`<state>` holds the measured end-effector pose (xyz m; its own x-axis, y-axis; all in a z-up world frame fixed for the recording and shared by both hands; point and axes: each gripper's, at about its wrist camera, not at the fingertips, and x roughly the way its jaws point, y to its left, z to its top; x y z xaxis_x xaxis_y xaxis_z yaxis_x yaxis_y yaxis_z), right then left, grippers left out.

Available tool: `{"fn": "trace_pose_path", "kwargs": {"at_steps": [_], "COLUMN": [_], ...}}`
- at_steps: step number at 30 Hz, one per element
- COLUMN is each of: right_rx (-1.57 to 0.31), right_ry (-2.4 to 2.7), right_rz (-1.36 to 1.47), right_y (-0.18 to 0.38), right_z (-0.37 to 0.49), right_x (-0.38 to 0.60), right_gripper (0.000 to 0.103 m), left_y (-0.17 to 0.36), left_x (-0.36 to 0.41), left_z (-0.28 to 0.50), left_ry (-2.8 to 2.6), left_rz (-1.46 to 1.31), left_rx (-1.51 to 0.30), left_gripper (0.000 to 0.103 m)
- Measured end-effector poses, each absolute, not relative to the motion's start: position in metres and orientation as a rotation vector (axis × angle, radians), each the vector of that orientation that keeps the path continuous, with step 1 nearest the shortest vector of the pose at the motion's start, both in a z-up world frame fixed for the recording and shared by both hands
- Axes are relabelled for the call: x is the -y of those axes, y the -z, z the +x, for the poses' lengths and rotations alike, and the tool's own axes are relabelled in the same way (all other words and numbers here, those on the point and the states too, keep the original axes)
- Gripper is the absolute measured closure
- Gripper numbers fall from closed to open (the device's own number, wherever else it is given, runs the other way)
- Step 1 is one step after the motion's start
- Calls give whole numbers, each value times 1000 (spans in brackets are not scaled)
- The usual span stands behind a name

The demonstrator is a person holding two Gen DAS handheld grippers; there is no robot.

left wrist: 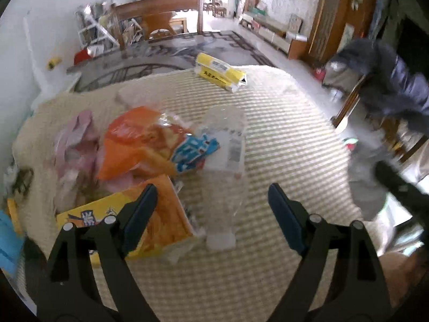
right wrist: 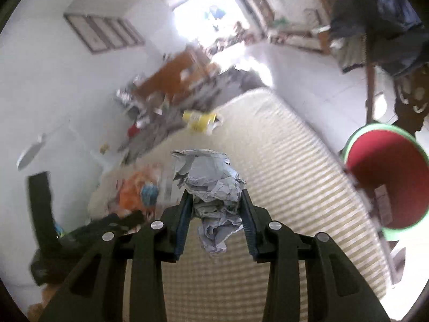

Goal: Collect trash
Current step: 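Grasp the clear plastic water bottle with the left tool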

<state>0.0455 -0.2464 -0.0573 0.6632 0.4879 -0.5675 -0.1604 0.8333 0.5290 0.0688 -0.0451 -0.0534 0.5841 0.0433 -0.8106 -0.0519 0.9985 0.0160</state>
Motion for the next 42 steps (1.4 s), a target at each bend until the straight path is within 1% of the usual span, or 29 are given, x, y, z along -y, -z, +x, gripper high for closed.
{"fn": "trace_pose_path", "kwargs": {"at_steps": [4, 7, 16, 18, 19, 27, 28, 29, 31, 36, 42], "right_rx": [-792, -787, -808, -809, -811, -811, -815, -819, -821, -822, -825], "right_ry": [-407, -411, -420, -415, -413, -414, -411, -411, -410, -408, -405], "right_rz": [464, 478, 479, 478, 477, 471, 474, 476, 476, 456, 446], "right_y": [60, 60, 65, 66, 66, 68, 69, 70, 70, 70, 72], "right_z": [49, 49, 50, 53, 53, 53, 54, 54, 54, 55, 55], "right_x": [243, 249, 242, 243, 242, 240, 241, 241, 240, 238, 237], "right_gripper": [66, 65, 65, 64, 64, 64, 64, 64, 64, 64, 64], "left_y": [68, 82, 104, 105, 104, 109, 109, 108, 104, 96, 82], "left_x": [66, 67, 49, 46, 46, 67, 68, 68, 69, 76, 77], "left_z": [94, 109, 137, 140, 138, 142, 143, 141, 138, 120, 97], "left_ry": [-37, -55, -121, -131, -122, -87, -90, -91, -79, -49, 4], "left_rz": [19, 15, 35, 3, -17, -2, -4, -11, -33, -49, -154], "left_rx": [-998, -1040, -1077, -1087, -1082, -1102, -1105, -1099, -1085, -1036, -988], "left_gripper": [32, 36, 36, 38, 40, 40, 44, 54, 58, 58, 58]}}
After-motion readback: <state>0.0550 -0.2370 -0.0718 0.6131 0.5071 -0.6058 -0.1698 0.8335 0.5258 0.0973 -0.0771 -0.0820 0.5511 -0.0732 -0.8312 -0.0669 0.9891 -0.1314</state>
